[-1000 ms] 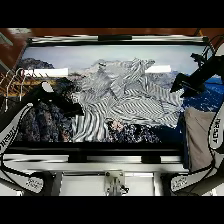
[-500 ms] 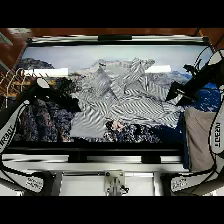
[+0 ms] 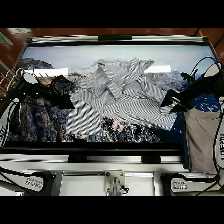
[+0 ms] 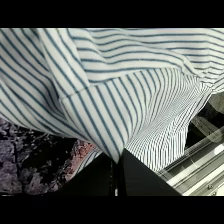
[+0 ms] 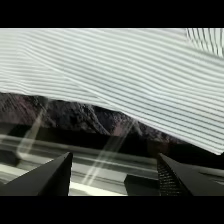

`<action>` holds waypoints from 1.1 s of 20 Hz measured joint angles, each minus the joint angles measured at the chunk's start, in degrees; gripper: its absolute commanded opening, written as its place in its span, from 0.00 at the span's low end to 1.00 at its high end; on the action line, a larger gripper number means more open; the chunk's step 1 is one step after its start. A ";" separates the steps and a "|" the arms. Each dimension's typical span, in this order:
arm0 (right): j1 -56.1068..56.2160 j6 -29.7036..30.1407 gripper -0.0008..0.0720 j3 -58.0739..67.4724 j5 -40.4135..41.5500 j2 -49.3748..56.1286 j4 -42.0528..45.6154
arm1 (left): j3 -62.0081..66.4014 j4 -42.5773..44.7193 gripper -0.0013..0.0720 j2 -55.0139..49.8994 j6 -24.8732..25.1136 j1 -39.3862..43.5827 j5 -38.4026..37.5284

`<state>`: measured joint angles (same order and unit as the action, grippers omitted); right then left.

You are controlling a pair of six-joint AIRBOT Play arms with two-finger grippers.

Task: Fold the shirts.

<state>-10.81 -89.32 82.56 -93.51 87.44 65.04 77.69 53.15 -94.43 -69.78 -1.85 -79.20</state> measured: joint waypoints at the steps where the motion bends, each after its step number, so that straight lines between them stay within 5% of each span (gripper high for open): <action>1: 0.00 -0.37 0.88 -0.26 1.44 -0.13 -0.04 | 0.04 -0.02 0.09 0.07 0.02 0.00 -0.13; 13: -0.04 -0.55 0.88 -0.87 16.96 -0.50 -0.44 | 0.24 -0.07 0.09 0.09 0.11 -1.16 -1.90; 22: -2.99 -5.01 0.88 -0.79 33.64 3.34 8.46 | 4.63 -0.04 0.09 0.11 0.11 -3.04 -4.31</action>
<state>-13.80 -94.32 81.78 -59.88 90.78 73.49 82.32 53.10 -94.32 -69.67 -4.89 -83.50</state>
